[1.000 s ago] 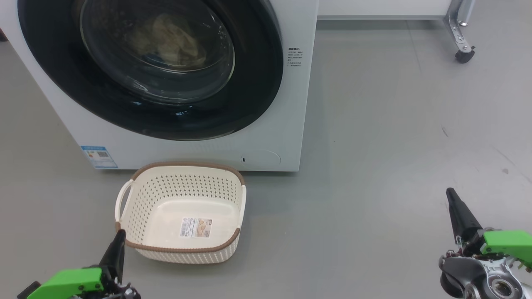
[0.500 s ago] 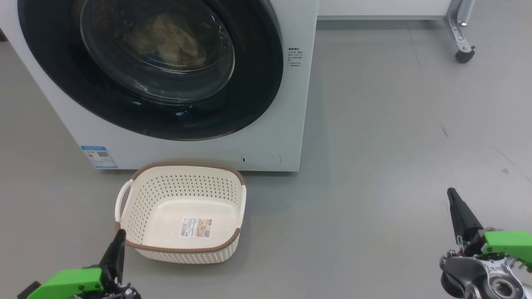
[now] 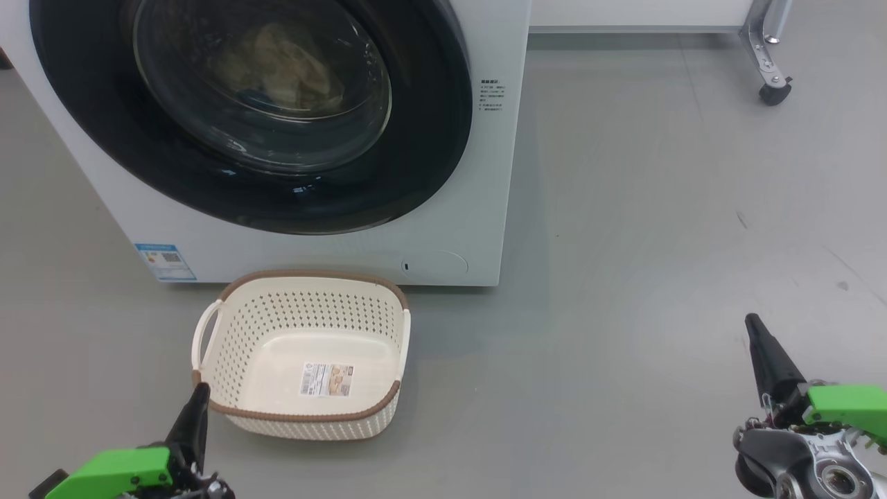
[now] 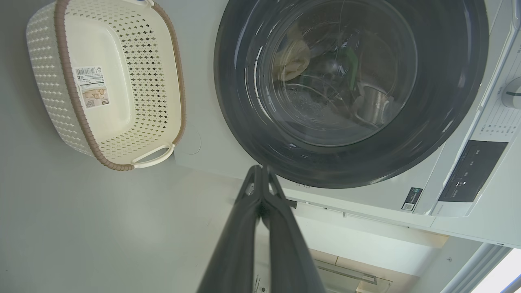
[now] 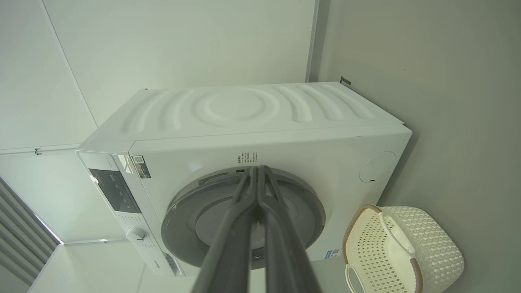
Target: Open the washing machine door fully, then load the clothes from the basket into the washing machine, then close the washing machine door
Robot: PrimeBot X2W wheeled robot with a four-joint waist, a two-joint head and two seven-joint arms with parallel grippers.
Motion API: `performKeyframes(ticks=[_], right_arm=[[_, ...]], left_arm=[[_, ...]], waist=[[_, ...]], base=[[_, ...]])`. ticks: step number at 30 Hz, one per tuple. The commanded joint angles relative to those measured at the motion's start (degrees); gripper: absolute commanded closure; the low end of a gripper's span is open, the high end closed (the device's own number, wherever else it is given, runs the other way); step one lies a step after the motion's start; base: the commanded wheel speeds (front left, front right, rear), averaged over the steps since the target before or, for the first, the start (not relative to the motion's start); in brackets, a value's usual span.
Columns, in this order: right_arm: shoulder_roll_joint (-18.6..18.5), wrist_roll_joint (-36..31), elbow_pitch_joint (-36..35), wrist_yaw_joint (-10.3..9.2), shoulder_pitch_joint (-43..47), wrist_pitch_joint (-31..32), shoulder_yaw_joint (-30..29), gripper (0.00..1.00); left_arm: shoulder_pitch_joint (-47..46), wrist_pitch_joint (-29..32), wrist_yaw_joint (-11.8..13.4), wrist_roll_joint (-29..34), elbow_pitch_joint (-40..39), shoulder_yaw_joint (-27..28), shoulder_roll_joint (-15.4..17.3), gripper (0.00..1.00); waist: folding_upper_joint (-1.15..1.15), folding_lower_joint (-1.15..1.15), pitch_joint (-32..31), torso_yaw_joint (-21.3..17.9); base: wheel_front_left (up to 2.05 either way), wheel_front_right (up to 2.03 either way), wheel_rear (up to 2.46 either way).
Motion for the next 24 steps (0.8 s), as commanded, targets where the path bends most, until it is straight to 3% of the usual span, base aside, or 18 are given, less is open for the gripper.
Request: performKeyframes(ticks=[1, 24], right_arm=[[-0.5, -0.5, -1.8, -0.16, -3.1, 0.4, 0.9, 1.00], [-0.4, -0.6, -1.8, -0.16, -3.2, 0.5, 0.7, 1.00]], left_arm=[[-2.7, 0.2, -0.4, -0.3, -1.7, 2.0, 0.6, 1.00], [-2.7, 0.2, -0.4, -0.3, -1.7, 2.0, 0.6, 1.00]], waist=[[0.00, 0.00, 0.0, 0.0], [0.00, 0.00, 0.0, 0.0]], base=[[0.00, 0.00, 0.00], [0.00, 0.00, 0.00]])
